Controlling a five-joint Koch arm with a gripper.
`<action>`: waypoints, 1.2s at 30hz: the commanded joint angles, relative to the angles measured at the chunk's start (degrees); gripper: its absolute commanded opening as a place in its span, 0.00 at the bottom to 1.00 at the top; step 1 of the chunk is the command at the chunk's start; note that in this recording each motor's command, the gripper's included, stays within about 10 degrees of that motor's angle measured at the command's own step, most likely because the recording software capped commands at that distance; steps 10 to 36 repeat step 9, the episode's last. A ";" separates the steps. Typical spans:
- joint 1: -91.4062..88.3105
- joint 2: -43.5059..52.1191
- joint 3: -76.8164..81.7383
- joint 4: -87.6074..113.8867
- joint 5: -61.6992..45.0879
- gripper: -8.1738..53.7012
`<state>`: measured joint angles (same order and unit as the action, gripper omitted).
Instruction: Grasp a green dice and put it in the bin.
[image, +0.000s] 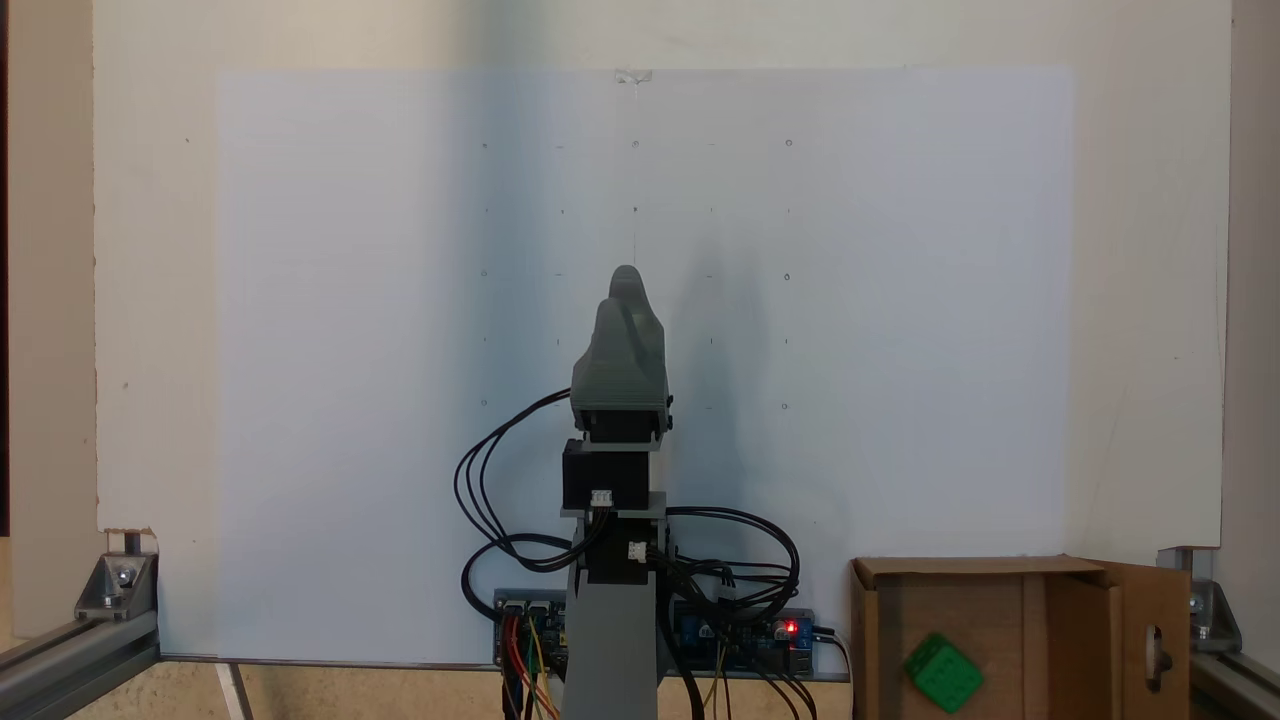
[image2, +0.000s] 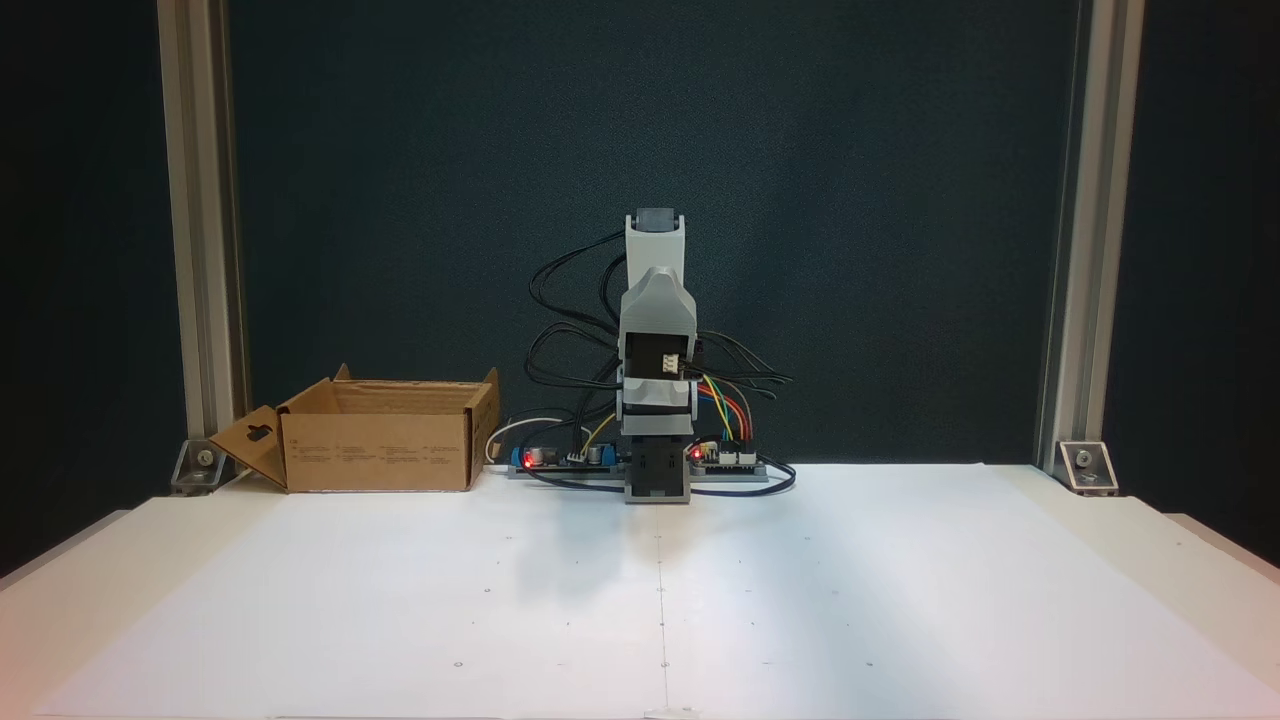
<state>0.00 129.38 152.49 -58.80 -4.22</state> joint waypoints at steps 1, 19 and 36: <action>-0.53 6.24 10.00 -10.00 2.02 0.86; -0.35 6.24 10.00 -10.00 1.85 0.86; -0.35 6.24 10.00 -10.00 1.85 0.86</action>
